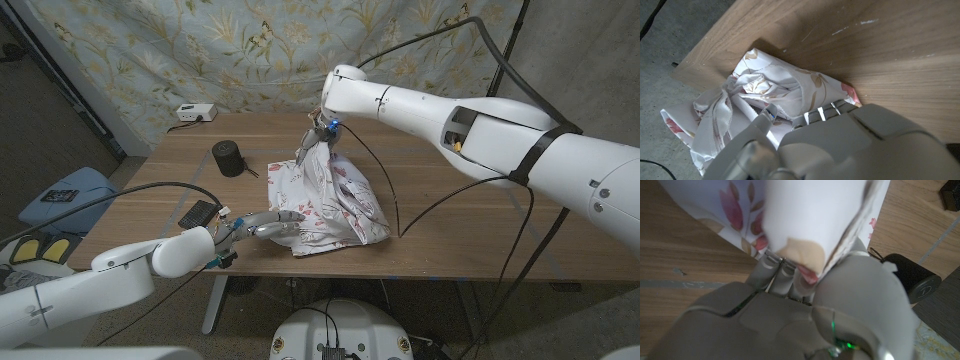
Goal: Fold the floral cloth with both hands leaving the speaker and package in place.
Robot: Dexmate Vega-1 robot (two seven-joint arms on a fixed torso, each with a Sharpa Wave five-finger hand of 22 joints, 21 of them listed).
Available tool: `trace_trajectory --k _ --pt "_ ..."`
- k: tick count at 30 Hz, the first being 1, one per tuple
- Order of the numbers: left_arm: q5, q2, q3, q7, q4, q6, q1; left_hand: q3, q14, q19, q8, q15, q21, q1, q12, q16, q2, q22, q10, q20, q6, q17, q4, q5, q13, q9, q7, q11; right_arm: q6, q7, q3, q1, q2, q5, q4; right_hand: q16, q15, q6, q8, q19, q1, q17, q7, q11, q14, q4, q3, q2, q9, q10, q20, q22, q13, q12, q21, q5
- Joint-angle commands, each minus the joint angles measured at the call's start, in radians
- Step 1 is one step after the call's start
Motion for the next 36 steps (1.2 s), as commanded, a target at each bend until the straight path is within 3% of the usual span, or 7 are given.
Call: trace_trajectory --k 1,6,12,24,28,32,36 --pt "-0.004 0.0 -0.001 0.003 0.002 0.001 0.001 0.0 -0.004 0.002 -0.003 0.005 0.004 0.009 -0.002 0.004 0.002 0.005 -0.002 0.01 0.003 0.004 -0.005 0.0 0.005 0.002 -0.002 -0.001 0.032 0.006 0.021 -0.025 0.055 -0.024 0.095 -0.012 -0.014 -0.012 -0.006 -0.009 0.001 -0.005 -0.002 -0.021 0.003 0.006 0.006 0.007 -0.002 -0.035 0.001 0.002 0.0 -0.006 0.005 0.008" --pt "-0.004 -0.002 -0.001 0.005 0.003 0.001 0.0 0.0 -0.004 0.002 -0.003 0.005 0.004 0.009 -0.003 0.004 0.003 0.005 -0.003 0.01 0.003 0.005 -0.005 0.0 0.005 0.002 -0.002 -0.001 0.029 0.002 0.039 -0.044 0.05 -0.02 0.08 -0.07 -0.015 -0.031 -0.039 -0.038 -0.047 -0.022 0.012 0.024 -0.028 0.026 -0.001 0.015 -0.041 -0.04 0.003 -0.005 -0.149 -0.133 -0.002 0.007" --pt "-0.001 -0.001 0.001 0.002 0.002 -0.001 -0.002 0.0 -0.004 0.002 -0.002 0.005 0.004 0.01 -0.003 0.004 0.003 0.005 -0.003 0.01 0.004 0.005 -0.004 0.0 0.005 0.002 -0.003 -0.001 0.026 -0.007 0.053 -0.058 0.04 -0.017 0.054 -0.186 -0.016 -0.055 -0.112 -0.054 -0.112 -0.072 0.034 0.076 -0.051 0.037 -0.002 0.022 -0.107 -0.033 0.007 -0.014 -0.404 -0.336 -0.016 0.009" --pt "-0.002 -0.005 0.0 0.004 0.001 -0.003 -0.003 0.001 -0.004 0.002 -0.003 0.005 0.004 0.01 -0.002 0.005 0.003 0.005 -0.003 0.01 0.003 0.005 -0.002 0.0 0.005 0.002 -0.003 0.0 0.029 -0.019 0.073 -0.077 0.039 -0.005 0.044 -0.272 -0.017 -0.081 -0.158 -0.06 -0.145 -0.126 0.042 0.106 -0.056 0.036 0.006 0.028 -0.124 -0.045 0.008 -0.017 -0.519 -0.43 -0.032 0.01" --pt "0.0 -0.004 -0.002 0.006 0.0 -0.004 -0.003 0.001 -0.004 0.002 -0.003 0.005 0.004 0.01 -0.002 0.005 0.003 0.005 -0.003 0.011 0.003 0.005 -0.002 0.0 0.005 0.002 -0.004 0.001 0.034 -0.019 0.079 -0.086 0.042 0.003 0.047 -0.323 -0.016 -0.097 -0.178 -0.056 -0.161 -0.161 0.045 0.09 -0.072 0.036 0.012 0.032 -0.124 -0.067 0.005 -0.016 -0.581 -0.486 -0.037 0.01" --pt "-0.003 -0.002 -0.005 0.008 0.002 -0.01 -0.001 0.0 -0.005 0.002 -0.003 0.007 0.004 0.01 -0.002 0.005 0.003 0.005 -0.003 0.012 0.003 0.005 -0.001 0.0 0.005 0.002 -0.003 0.0 0.042 -0.021 0.078 -0.092 0.05 0.004 0.058 -0.37 -0.015 -0.111 -0.2 -0.06 -0.179 -0.195 0.053 0.116 -0.082 0.037 0.019 0.036 -0.129 -0.063 0.002 -0.015 -0.648 -0.535 -0.046 0.01" --pt "-0.008 -0.005 -0.007 0.011 0.002 -0.006 0.002 0.0 -0.005 0.002 -0.003 0.007 0.004 0.011 -0.002 0.004 0.003 0.005 -0.003 0.012 0.004 0.005 -0.002 0.0 0.005 0.002 -0.003 0.001 0.044 -0.038 0.087 -0.106 0.046 0.008 0.05 -0.388 -0.015 -0.118 -0.215 -0.065 -0.188 -0.202 0.056 0.123 -0.086 0.036 0.023 0.035 -0.135 -0.06 0.001 -0.015 -0.686 -0.564 -0.053 0.01"
